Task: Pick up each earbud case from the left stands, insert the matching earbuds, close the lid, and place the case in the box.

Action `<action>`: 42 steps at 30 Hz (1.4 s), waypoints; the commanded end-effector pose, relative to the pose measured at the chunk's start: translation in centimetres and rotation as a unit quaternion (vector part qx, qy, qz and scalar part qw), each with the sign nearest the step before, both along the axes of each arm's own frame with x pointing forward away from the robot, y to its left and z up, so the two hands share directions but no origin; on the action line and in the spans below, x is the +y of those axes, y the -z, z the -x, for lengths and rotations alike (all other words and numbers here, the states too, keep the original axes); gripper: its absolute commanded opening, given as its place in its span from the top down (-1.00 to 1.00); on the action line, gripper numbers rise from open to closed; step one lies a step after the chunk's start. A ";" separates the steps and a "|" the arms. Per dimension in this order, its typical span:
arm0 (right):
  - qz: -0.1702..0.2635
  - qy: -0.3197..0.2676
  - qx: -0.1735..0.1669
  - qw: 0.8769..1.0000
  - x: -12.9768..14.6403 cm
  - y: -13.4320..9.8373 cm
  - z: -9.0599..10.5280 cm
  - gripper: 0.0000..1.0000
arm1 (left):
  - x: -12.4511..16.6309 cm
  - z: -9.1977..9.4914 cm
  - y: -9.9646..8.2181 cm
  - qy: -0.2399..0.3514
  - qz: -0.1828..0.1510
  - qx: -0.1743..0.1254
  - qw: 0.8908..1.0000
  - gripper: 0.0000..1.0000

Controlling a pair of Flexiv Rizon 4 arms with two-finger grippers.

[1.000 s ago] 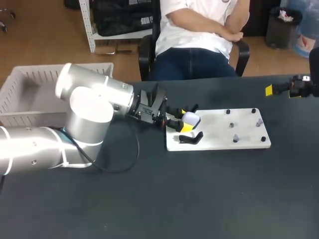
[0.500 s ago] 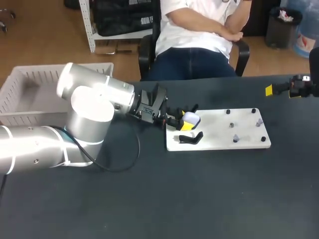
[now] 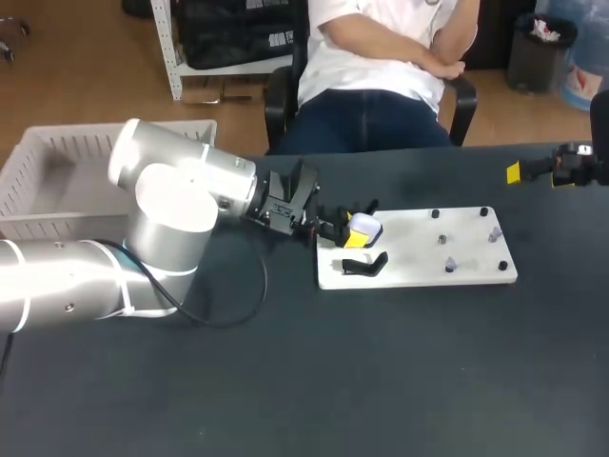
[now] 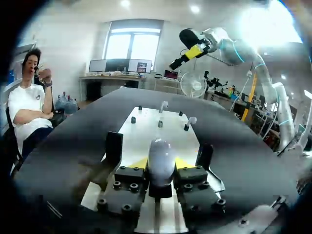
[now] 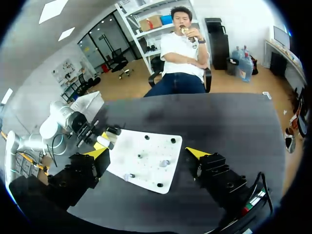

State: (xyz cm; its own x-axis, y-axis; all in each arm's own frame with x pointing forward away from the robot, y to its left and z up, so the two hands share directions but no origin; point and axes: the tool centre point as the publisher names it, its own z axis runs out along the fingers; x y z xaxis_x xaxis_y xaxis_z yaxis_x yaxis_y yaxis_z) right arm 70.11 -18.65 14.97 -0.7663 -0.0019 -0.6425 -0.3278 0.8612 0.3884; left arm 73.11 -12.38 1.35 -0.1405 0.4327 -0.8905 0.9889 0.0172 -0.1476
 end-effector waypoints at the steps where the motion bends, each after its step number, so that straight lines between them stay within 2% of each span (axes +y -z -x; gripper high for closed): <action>1: 0.000 0.000 0.000 1.000 0.0 0.0 0.0 -1.00 | 0.2 0.0 -0.6 -0.005 0.005 -0.004 1.000 1.00; 11: 0.000 0.000 0.000 1.000 0.0 0.0 0.0 -1.00 | 1.6 -0.2 -3.6 -0.011 0.016 -0.006 1.000 1.00; 14: 0.000 0.000 0.000 1.000 0.0 0.0 0.0 -1.00 | 1.5 -0.5 -4.8 -0.007 0.017 -0.023 1.000 1.00; 19: 0.009 -0.043 0.034 0.998 2.5 1.2 0.5 -1.00 | 0.4 -0.9 -5.8 0.000 0.032 -0.042 0.999 1.00; 21: 0.003 -0.046 0.041 0.998 3.4 1.7 0.9 -1.00 | -0.3 -1.0 -6.1 0.009 0.026 -0.050 0.998 1.00; 32: 0.012 -0.086 0.051 0.995 7.8 2.6 1.5 -1.00 | -2.3 -1.1 -7.6 0.018 0.041 -0.051 0.998 1.00; 36: 0.014 -0.098 0.032 0.995 9.0 2.7 1.7 -1.00 | -2.9 -0.6 -8.6 0.019 0.049 -0.068 0.996 1.00; 42: 0.012 -0.099 0.035 0.994 10.2 2.6 1.9 -1.00 | -3.6 0.0 -9.1 0.025 0.048 -0.076 0.996 1.00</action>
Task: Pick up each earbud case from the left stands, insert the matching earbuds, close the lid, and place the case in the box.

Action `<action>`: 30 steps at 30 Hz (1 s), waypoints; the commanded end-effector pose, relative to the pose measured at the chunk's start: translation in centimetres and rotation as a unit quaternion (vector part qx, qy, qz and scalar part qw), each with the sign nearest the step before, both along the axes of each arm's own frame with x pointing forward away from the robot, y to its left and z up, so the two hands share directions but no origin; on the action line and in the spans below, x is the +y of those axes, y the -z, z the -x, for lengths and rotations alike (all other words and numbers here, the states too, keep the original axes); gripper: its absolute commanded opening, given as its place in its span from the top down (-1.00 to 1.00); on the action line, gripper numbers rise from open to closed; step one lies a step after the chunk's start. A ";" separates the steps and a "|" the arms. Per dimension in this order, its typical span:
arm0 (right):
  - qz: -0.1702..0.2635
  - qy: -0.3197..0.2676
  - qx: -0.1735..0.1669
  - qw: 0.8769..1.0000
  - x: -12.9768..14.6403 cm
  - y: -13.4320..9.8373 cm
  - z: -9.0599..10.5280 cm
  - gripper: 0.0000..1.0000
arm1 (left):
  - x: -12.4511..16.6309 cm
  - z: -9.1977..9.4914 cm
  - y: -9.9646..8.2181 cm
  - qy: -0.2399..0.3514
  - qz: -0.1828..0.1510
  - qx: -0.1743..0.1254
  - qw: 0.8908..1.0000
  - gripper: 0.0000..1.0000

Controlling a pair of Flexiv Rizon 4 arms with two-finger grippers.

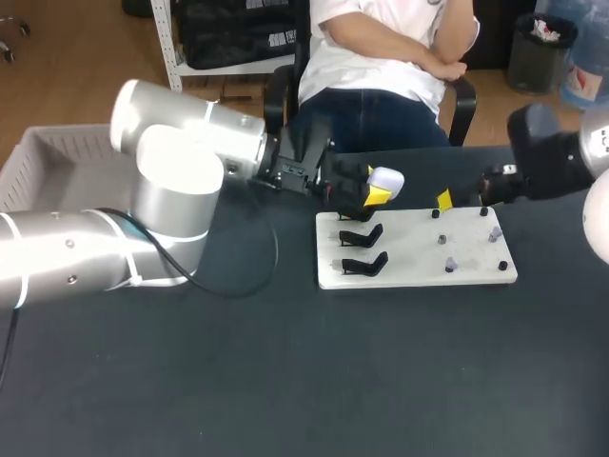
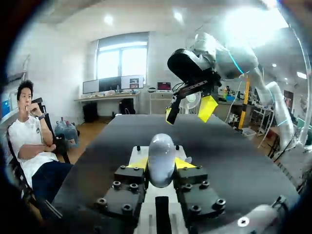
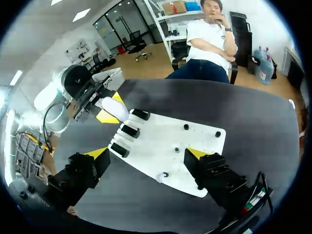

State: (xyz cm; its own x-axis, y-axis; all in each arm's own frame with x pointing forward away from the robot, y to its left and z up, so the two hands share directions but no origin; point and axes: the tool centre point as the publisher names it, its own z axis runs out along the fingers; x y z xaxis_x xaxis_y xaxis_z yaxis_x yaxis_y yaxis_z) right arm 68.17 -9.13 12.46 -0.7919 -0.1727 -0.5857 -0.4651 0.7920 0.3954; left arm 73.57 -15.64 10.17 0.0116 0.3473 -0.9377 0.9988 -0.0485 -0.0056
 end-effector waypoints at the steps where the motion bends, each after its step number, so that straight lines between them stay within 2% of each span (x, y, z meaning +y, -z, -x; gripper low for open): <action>1: -0.005 -0.003 0.002 1.000 1.0 0.1 0.0 -1.00 | -0.5 0.6 -0.4 -0.004 0.001 -0.009 1.000 1.00; 3: -0.008 -0.001 0.013 1.000 1.4 0.2 -0.1 -1.00 | -0.8 0.8 -0.5 -0.001 0.002 -0.011 1.000 1.00; 5: -0.026 0.002 0.008 1.000 1.7 0.4 -0.2 -1.00 | -1.1 1.1 -0.7 0.004 0.004 -0.012 1.000 1.00; 13: -0.025 -0.004 0.005 1.000 2.4 0.4 -0.5 -1.00 | -2.1 2.2 -0.5 0.020 0.004 -0.011 1.000 1.00; 30: -0.024 -0.015 0.003 1.000 2.8 0.1 -1.4 -1.00 | -2.5 3.8 -1.1 0.044 0.016 -0.018 0.999 1.00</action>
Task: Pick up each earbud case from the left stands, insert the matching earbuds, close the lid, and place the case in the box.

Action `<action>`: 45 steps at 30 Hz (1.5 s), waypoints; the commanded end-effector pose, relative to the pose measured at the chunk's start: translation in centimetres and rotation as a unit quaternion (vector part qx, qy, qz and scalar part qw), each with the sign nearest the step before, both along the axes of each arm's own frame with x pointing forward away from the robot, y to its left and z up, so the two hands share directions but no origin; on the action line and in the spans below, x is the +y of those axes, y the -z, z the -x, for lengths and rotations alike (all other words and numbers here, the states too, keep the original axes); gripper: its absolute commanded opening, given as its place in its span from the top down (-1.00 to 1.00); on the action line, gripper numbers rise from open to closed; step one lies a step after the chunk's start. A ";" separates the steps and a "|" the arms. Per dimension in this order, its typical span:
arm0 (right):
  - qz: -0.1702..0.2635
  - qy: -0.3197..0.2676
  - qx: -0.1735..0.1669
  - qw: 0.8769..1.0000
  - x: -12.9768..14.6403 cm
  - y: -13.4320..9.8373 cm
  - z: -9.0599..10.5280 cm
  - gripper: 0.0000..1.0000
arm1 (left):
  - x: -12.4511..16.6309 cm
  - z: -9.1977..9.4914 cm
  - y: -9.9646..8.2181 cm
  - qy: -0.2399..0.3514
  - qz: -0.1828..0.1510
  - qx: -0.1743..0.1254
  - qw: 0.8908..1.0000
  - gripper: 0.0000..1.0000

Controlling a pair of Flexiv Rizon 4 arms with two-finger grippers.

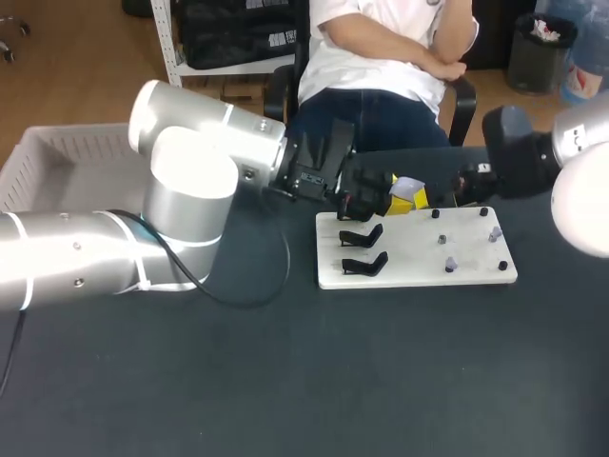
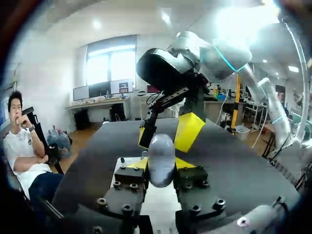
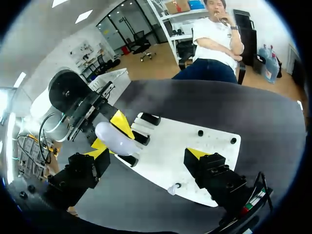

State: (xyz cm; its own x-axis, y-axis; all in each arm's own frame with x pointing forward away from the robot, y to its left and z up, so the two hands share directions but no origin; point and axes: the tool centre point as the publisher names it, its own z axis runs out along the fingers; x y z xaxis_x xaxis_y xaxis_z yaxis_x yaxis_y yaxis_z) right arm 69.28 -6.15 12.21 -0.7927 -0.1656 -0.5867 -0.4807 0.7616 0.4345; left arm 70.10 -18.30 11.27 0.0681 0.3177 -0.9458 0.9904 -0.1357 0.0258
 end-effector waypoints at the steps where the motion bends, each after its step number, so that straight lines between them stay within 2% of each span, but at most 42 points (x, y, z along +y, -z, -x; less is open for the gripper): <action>1: -0.001 -0.002 -0.002 1.000 -0.2 -0.2 -0.3 -1.00 | 0.2 0.3 0.0 0.000 0.003 -0.003 1.000 1.00; 8: 0.008 0.003 -0.010 1.000 -0.7 -0.9 -0.7 -1.00 | 0.6 0.9 -0.2 0.007 0.017 -0.001 1.000 1.00; 12: 0.031 0.004 -0.020 0.999 -0.7 -1.6 -0.9 -1.00 | 1.1 0.9 -0.4 -0.005 0.035 0.009 0.999 1.00; 15: 0.054 0.005 -0.031 0.998 -0.9 -2.4 -0.8 -1.00 | 1.7 0.7 -0.9 -0.017 0.062 0.018 0.998 1.00; 17: 0.052 0.004 -0.045 0.998 -1.1 -2.8 -0.6 -1.00 | 1.8 0.7 -1.2 -0.018 0.069 0.021 0.997 1.00; 18: 0.057 0.001 -0.055 0.997 -1.3 -3.0 -0.4 -1.00 | 1.9 0.6 -1.5 -0.020 0.083 0.029 0.996 1.00; 22: 0.096 -0.008 -0.067 0.993 -1.8 -3.8 0.2 -1.00 | 2.5 0.6 -2.3 -0.036 0.120 0.033 0.992 1.00; 26: 0.129 -0.003 -0.057 0.990 -2.5 -4.0 0.9 -1.00 | 2.8 0.0 -2.7 -0.060 0.141 0.045 0.987 1.00; 35: 0.194 0.030 -0.032 0.980 -4.5 -3.4 2.3 -1.00 | 3.1 -0.7 -3.3 -0.065 0.150 0.043 0.986 1.00; 45: 0.223 0.043 -0.018 0.974 -5.8 -3.0 3.4 -1.00 | 3.0 -0.2 -3.9 -0.058 0.150 0.030 0.987 1.00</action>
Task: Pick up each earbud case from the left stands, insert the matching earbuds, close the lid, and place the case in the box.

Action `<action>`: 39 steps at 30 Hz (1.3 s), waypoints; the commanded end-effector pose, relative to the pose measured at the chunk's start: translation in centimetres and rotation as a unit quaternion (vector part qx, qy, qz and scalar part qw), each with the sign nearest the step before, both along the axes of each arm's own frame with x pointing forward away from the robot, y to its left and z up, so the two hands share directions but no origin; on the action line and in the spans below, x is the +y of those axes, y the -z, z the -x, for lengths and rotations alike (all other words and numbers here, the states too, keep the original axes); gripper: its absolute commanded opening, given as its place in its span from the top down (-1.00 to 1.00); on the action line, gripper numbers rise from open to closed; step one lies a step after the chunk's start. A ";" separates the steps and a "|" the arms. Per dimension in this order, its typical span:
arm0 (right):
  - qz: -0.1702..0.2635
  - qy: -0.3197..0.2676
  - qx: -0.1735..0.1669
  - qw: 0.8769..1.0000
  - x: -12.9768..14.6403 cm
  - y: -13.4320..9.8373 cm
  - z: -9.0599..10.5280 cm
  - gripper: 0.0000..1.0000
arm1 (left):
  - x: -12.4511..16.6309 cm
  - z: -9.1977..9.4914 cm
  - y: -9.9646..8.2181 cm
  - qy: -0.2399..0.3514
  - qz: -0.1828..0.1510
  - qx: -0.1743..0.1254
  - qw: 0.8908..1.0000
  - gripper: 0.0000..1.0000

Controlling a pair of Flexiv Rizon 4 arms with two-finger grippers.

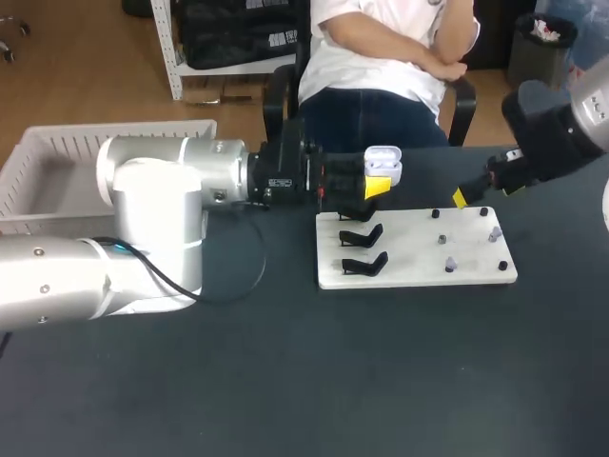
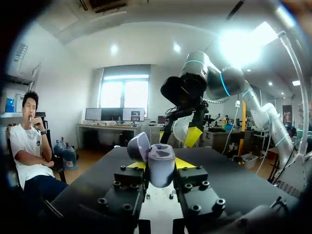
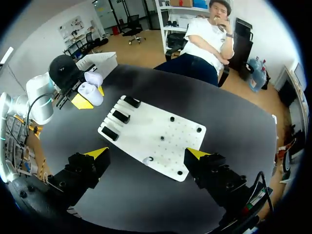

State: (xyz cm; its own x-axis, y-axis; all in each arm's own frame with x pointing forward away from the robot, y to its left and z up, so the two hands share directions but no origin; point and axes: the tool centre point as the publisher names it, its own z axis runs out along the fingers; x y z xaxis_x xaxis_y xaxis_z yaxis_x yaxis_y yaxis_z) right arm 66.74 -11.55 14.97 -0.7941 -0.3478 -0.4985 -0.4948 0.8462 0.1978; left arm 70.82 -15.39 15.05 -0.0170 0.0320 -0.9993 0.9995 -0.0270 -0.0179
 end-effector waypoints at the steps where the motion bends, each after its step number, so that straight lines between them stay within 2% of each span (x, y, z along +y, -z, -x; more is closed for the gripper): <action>1: 0.079 0.051 -0.031 0.995 -0.5 -0.1 1.0 -1.00 | 0.1 0.6 -0.2 -0.005 0.004 -0.006 1.000 1.00; 7: 0.096 0.071 -0.040 0.992 -1.2 0.3 1.6 -1.00 | 0.0 1.0 -0.5 -0.001 -0.001 -0.020 1.000 1.00; 10: 0.106 0.079 -0.041 0.990 -1.6 0.5 1.7 -1.00 | 0.0 1.0 -0.5 -0.004 -0.004 -0.017 1.000 1.00; 16: 0.160 0.100 -0.008 0.982 -2.9 1.1 1.5 -1.00 | 0.0 1.0 -0.5 -0.004 -0.004 -0.017 1.000 1.00; 19: 0.210 0.105 0.017 0.972 -3.6 1.4 1.4 -1.00 | 0.0 1.0 -0.5 -0.004 -0.004 -0.017 1.000 1.00; 25: 0.238 0.106 0.054 0.964 -4.4 2.6 0.7 -1.00 | 0.0 1.0 -0.5 -0.004 -0.004 -0.017 1.000 1.00; 28: 0.265 0.107 0.066 0.956 -4.3 3.3 0.2 -1.00 | 0.0 1.0 -0.5 -0.004 -0.004 -0.017 1.000 1.00; 34: 0.264 0.098 0.070 0.957 -4.7 5.8 -0.7 -1.00 | 0.0 1.0 -0.5 -0.004 -0.004 -0.017 1.000 1.00; 38: 0.281 0.091 0.074 0.952 -5.0 6.8 -1.3 -1.00 | 0.0 1.0 -0.5 -0.004 -0.004 -0.017 1.000 1.00; 39: 0.274 0.094 0.074 0.954 -5.1 7.0 -1.3 -1.00 | 0.0 1.0 -0.5 -0.004 -0.004 -0.017 1.000 1.00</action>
